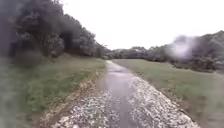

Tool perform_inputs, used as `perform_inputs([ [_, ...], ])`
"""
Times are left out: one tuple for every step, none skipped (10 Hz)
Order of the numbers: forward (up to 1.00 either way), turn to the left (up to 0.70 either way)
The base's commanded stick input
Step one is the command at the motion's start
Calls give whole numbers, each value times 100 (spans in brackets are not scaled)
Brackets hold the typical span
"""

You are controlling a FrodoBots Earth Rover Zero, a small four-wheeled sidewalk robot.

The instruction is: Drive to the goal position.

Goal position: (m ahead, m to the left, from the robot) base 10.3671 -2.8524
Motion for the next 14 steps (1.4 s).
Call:
perform_inputs([
  [70, 0],
  [70, 0],
  [70, 0],
  [70, -2],
  [70, -1],
  [70, 0],
  [70, 0],
  [70, 0],
  [70, -1],
  [70, -1],
  [70, 0],
  [70, 0],
  [70, 0],
  [70, 0],
])
